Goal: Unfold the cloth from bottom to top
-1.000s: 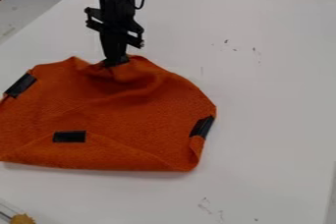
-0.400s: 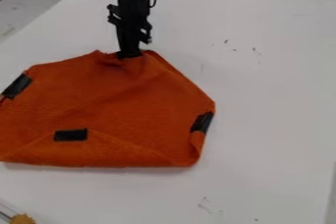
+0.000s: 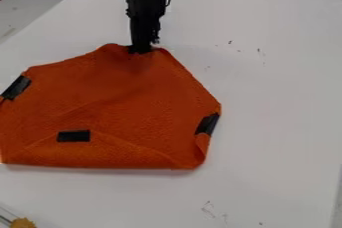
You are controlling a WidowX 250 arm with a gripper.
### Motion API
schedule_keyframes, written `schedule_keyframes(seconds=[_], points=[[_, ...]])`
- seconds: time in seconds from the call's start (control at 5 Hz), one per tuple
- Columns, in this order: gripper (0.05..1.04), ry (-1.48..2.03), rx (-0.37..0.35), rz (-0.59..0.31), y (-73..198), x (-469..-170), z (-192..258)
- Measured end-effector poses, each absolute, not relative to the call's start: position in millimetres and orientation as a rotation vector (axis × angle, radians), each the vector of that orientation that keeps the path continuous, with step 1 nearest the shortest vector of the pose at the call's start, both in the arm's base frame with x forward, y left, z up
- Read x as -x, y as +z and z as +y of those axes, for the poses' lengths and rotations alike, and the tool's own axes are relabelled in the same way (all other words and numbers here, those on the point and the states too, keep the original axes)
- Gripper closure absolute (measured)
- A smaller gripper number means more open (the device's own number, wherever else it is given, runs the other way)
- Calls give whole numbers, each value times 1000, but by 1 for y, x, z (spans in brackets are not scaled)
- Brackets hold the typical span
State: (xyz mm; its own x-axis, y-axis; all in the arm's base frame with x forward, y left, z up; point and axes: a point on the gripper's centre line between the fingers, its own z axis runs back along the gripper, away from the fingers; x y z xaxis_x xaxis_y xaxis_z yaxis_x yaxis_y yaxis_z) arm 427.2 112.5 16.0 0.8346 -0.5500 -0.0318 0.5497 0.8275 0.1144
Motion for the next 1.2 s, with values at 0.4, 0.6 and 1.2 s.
schedule_keyframes(seconds=[0.4,0.6,1.2], points=[[609,-621,-134,-70,25,-442,111],[304,-591,-124,-79,22,-449,113],[83,-160,-109,90,44,-440,87]])
